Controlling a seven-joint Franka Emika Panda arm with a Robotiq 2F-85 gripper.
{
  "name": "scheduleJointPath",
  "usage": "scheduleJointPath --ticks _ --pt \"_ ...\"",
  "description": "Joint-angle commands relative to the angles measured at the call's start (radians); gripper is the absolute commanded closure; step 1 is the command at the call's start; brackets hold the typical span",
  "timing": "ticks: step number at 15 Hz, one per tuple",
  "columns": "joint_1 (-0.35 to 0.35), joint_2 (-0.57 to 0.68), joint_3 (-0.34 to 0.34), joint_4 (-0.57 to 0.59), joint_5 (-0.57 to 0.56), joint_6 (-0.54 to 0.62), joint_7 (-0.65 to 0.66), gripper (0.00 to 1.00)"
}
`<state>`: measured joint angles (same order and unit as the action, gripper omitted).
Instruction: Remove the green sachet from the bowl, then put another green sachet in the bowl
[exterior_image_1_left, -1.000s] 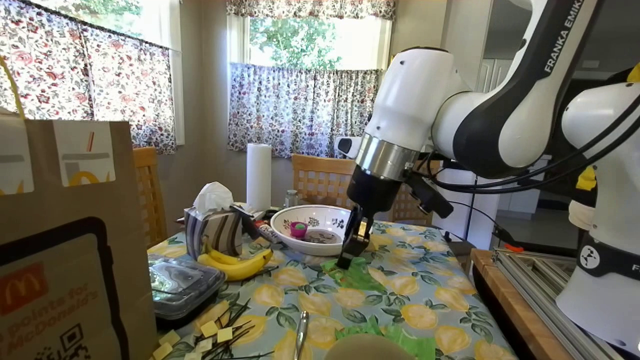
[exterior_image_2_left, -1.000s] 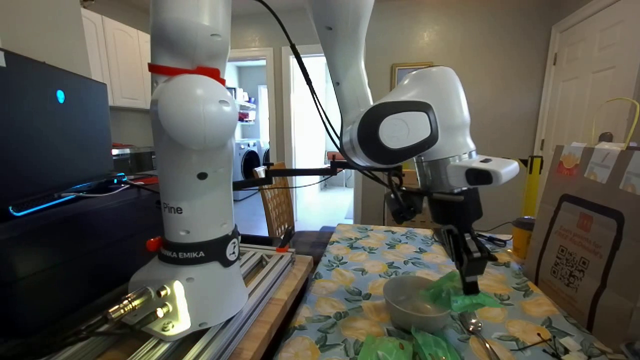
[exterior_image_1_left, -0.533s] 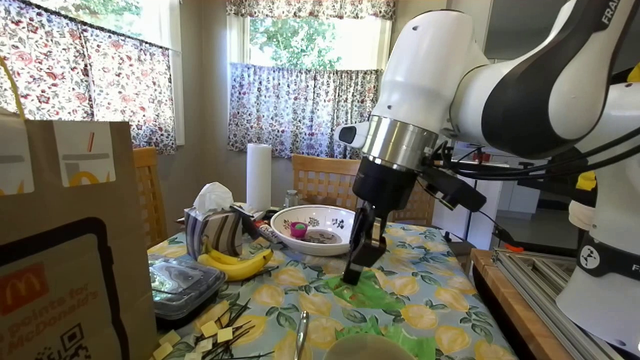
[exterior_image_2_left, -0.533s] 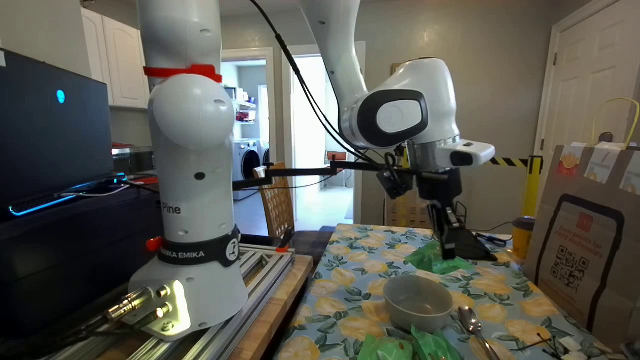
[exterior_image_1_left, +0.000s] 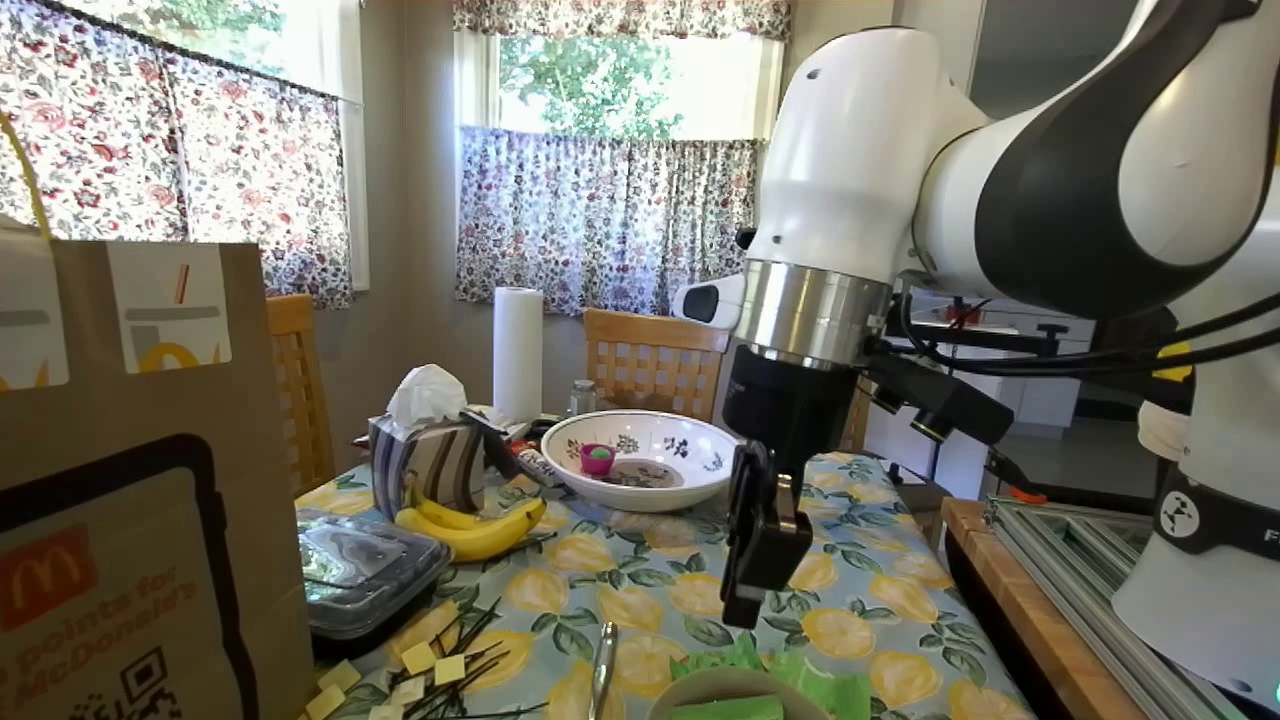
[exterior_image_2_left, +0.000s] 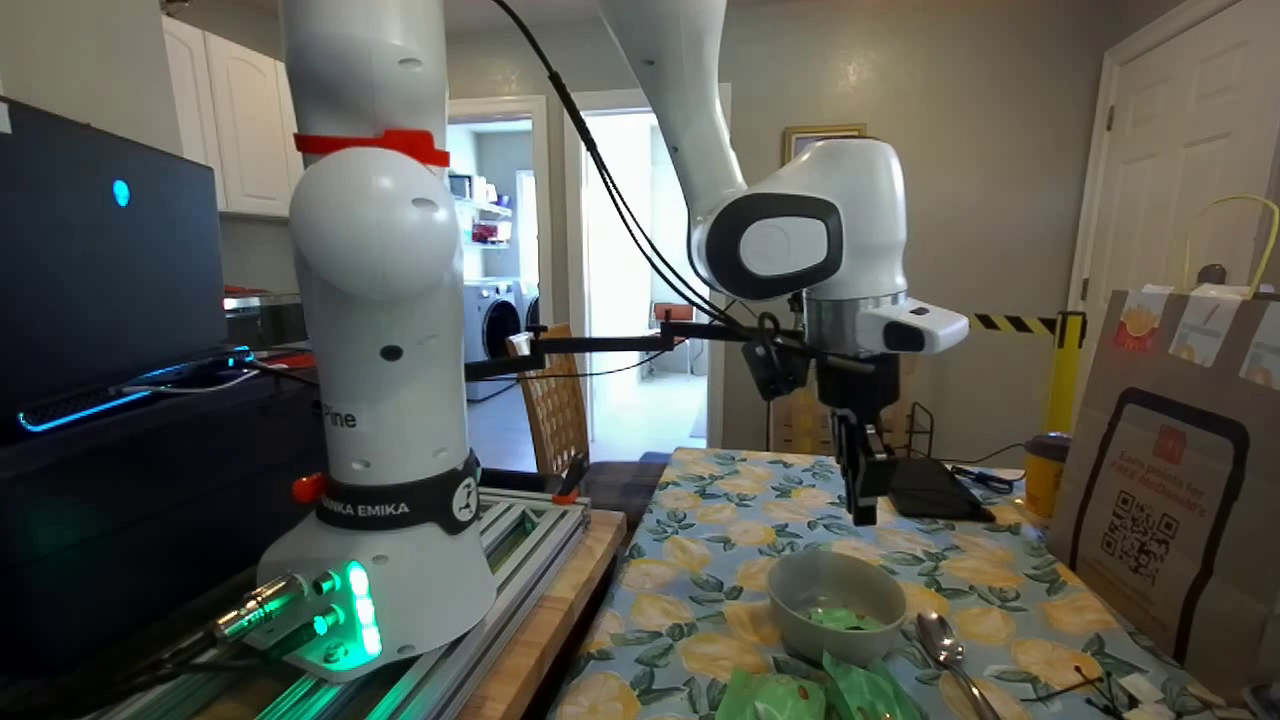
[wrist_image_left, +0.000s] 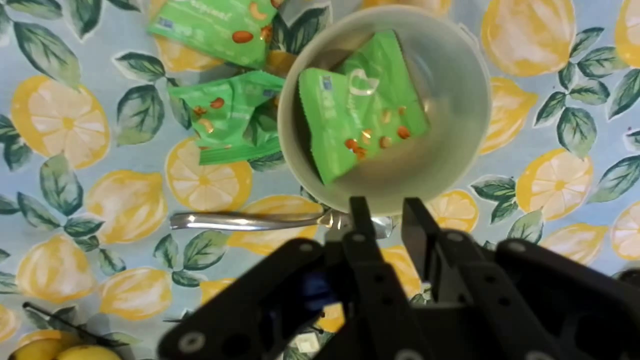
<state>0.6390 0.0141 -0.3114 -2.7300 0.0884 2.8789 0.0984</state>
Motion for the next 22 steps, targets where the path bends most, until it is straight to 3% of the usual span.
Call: scheduleJointPath --ticks 1,4,7,10,16,22 --pt "-0.213 0.042 0.200 0.033 0.002 -0.008 -0.004 0.45" --pt "-0.329 0.024 0.290 0.010 -0.005 0.044 0.023 0.22" --pt "-0.405 -0.016 0.314 -0.014 -0.064 0.028 0.063 0.01" --pt "-0.462 -0.055 0.315 -0.024 -0.138 -0.054 0.102 0.00" --pt "-0.524 -0.161 0.344 -0.036 -0.125 -0.277 0.086 0.00" --pt "-0.573 -0.222 0.366 -0.027 -0.180 -0.305 0.099 0.00"
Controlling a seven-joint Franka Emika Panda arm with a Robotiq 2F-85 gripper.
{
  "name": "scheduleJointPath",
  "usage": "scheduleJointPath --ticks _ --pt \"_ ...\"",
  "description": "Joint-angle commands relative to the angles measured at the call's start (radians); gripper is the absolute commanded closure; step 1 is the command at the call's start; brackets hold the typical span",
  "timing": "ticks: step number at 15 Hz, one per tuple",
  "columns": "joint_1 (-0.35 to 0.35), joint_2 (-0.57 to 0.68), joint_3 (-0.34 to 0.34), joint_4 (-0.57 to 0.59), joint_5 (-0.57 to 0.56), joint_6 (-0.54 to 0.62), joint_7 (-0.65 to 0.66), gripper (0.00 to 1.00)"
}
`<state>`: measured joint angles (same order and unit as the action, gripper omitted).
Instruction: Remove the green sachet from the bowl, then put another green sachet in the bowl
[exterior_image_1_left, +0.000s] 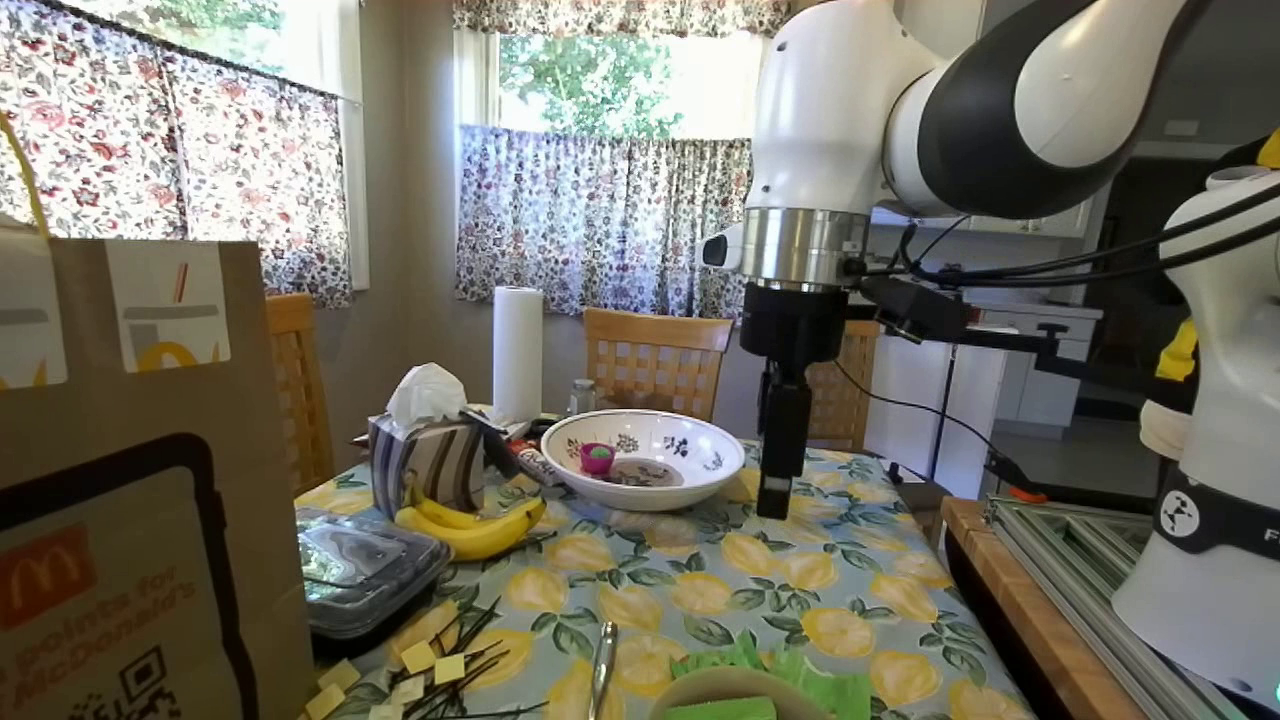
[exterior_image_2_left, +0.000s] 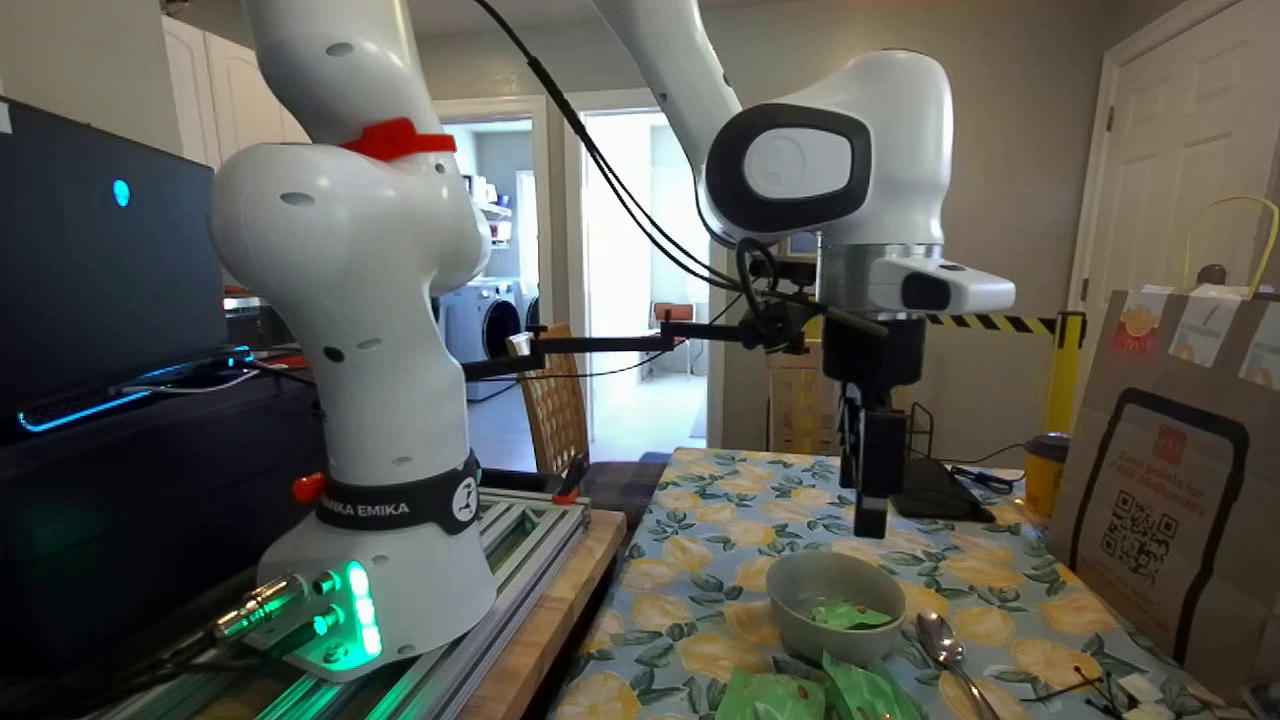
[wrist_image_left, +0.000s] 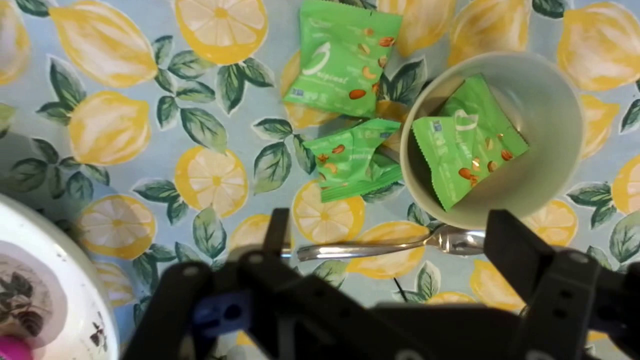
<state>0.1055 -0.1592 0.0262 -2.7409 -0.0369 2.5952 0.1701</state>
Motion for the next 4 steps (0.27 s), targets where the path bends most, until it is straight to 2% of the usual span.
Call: scheduleJointPath --ticks 1,4 --pt "-0.027 -0.010 0.024 0.001 -0.006 -0.005 -0.004 0.00" --pt "-0.037 -0.026 0.028 0.001 -0.024 -0.013 0.000 0.00"
